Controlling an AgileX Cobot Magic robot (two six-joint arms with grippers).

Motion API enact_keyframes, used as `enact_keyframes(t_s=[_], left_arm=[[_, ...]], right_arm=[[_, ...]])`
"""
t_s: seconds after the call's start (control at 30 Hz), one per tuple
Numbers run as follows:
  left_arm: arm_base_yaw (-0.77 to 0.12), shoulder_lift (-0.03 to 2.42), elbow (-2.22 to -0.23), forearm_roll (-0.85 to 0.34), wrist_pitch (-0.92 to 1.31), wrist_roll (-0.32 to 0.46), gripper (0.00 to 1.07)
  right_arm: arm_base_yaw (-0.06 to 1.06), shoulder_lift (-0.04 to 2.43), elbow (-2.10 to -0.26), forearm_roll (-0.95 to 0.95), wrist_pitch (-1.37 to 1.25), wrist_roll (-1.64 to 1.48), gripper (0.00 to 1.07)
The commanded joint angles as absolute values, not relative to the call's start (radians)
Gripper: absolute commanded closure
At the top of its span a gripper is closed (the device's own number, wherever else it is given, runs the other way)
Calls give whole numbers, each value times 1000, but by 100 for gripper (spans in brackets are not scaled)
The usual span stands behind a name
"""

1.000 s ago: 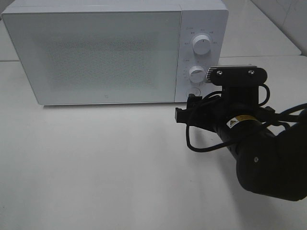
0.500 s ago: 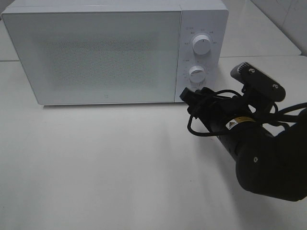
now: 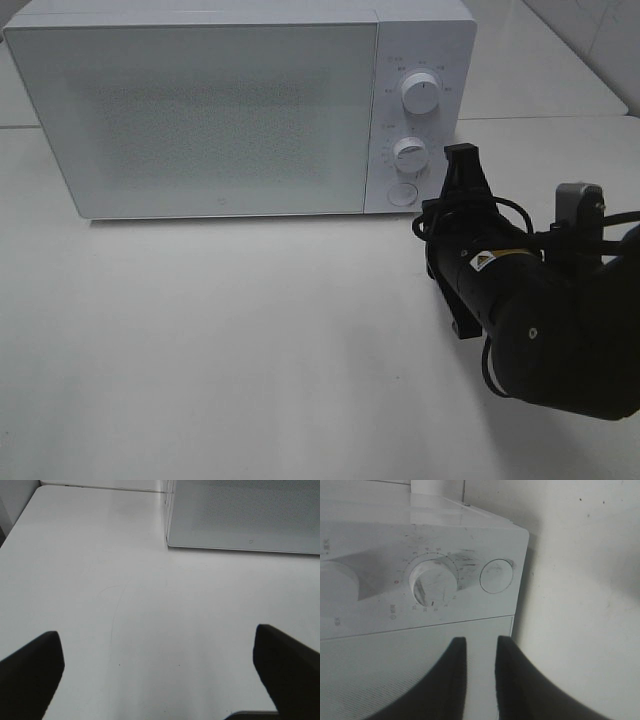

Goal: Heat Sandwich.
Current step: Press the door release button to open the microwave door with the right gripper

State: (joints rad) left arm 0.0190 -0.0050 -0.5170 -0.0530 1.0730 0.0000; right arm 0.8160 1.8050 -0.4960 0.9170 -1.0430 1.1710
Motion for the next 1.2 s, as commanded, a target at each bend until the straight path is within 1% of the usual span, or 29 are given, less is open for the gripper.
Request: enact_keyframes(t_s=[0.03, 0.07, 0.1, 0.13, 0.53, 0.67, 1.0, 1.2], left_arm=[[23, -22, -515, -53, 1069, 0, 10], [23, -22, -515, -53, 1069, 0, 10], [23, -22, -515, -53, 1069, 0, 10], [23, -22, -515, -53, 1069, 0, 10], [23, -22, -515, -53, 1069, 0, 10], [23, -22, -515, -53, 1069, 0, 10], [23, -22, -515, -53, 1069, 0, 10], [23, -22, -515, -53, 1069, 0, 10]], right_arm=[[819, 1803, -504, 902, -1041, 1271, 100], [819, 1803, -504, 902, -1041, 1271, 100], [819, 1803, -504, 899, -1041, 1286, 105], [819, 1803, -504, 895, -1041, 1296, 107], [801, 1806, -518, 859, -1005, 1334, 107], [756, 1829, -554, 806, -973, 1322, 107], [733, 1926, -630, 798, -967, 1352, 107], [675, 1978, -701, 767, -933, 1354, 107]])
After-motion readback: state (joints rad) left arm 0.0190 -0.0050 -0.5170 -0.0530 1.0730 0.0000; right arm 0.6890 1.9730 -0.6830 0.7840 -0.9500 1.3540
